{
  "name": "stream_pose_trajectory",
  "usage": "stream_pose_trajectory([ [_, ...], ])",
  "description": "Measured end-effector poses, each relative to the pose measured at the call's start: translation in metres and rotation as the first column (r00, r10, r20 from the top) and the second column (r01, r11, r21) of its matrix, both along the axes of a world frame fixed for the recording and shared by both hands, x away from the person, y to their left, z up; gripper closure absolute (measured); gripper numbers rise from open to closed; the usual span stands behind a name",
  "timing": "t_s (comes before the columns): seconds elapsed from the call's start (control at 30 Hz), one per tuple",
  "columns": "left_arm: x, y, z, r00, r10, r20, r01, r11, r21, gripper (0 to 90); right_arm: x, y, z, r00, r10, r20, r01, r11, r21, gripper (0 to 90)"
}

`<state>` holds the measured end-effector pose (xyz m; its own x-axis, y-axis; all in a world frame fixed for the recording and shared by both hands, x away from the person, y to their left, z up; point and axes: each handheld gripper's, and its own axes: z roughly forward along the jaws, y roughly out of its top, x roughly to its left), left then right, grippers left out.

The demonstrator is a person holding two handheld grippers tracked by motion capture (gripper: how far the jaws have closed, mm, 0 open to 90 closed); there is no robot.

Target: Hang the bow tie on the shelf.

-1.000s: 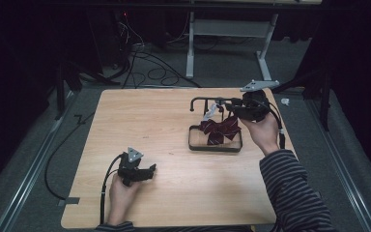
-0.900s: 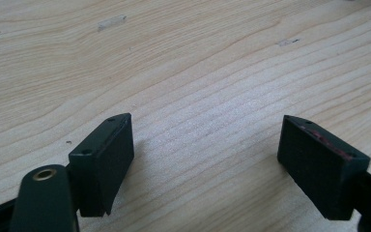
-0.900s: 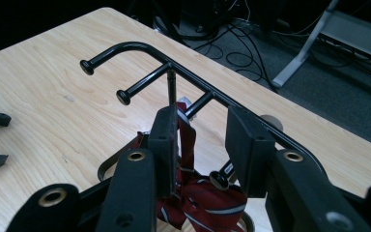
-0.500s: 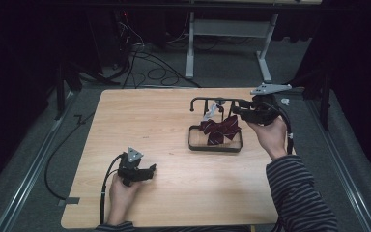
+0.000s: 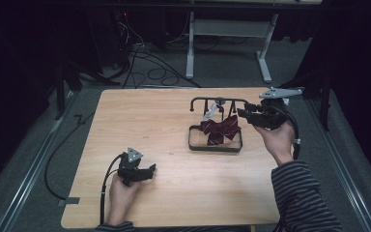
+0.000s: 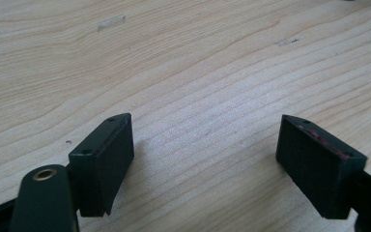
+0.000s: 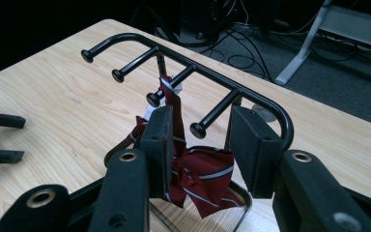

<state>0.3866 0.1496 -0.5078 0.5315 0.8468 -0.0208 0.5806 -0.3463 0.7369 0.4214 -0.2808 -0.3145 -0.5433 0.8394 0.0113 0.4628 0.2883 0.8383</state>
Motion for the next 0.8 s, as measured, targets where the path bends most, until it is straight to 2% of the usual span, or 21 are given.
stream_pose_trajectory([
  [0.37,0.0,0.0,0.0,1.0,0.0,0.0,0.0,1.0,0.001,21.5,-0.011,-0.012,-0.003,0.9999,-0.015,0.002,0.015,0.9994,0.03,61.6],
  [0.8,0.0,0.0,0.0,1.0,0.0,0.0,0.0,1.0,0.0,21.5,-0.023,-0.017,-0.01,0.9999,-0.012,-0.007,0.012,0.9995,0.029,61.2],
])
